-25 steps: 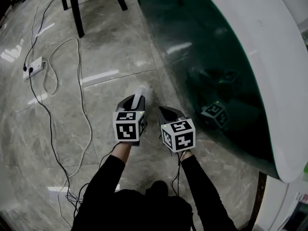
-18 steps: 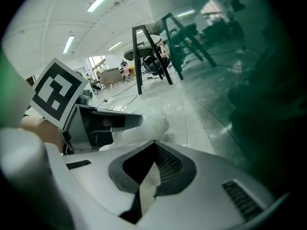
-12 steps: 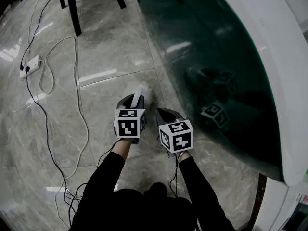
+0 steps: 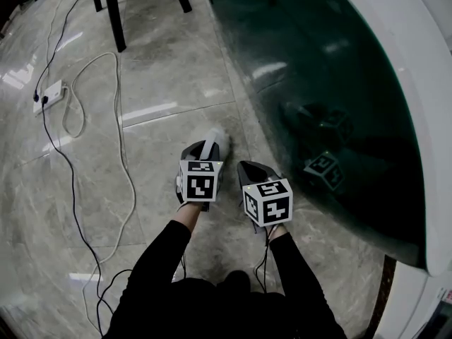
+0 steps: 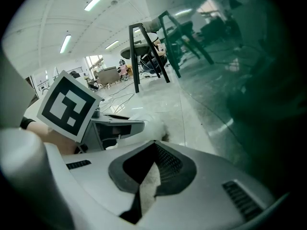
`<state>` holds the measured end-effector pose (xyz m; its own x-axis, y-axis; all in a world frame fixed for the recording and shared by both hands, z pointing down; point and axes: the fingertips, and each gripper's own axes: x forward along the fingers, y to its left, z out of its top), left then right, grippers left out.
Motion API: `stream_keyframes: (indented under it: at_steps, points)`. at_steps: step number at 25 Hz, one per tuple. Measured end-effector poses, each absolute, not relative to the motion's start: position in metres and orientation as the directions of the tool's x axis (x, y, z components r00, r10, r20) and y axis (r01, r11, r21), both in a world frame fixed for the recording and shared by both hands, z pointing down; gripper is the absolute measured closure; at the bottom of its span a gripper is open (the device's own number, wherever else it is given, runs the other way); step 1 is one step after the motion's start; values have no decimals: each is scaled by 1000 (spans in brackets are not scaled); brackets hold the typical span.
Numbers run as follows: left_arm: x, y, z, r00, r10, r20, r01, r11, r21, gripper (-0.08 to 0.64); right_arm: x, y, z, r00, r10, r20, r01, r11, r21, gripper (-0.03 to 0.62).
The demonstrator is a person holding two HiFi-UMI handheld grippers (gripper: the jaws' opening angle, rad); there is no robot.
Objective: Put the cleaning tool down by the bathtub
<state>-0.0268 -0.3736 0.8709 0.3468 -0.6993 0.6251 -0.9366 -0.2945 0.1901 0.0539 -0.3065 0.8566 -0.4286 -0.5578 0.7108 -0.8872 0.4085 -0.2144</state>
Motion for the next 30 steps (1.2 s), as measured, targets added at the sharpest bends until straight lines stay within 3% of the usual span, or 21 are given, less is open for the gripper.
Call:
stream_keyframes:
  at_steps: [15, 30]
  points:
    - [-30, -375, 877, 336, -710, 619, -940, -290, 177, 459, 54, -305, 859, -419, -554, 719, -891, 405, -207, 592]
    - [-42, -374, 816, 392, -755, 526, -920, -335, 205, 431, 49, -304, 844, -418, -576, 703, -891, 411, -193, 592]
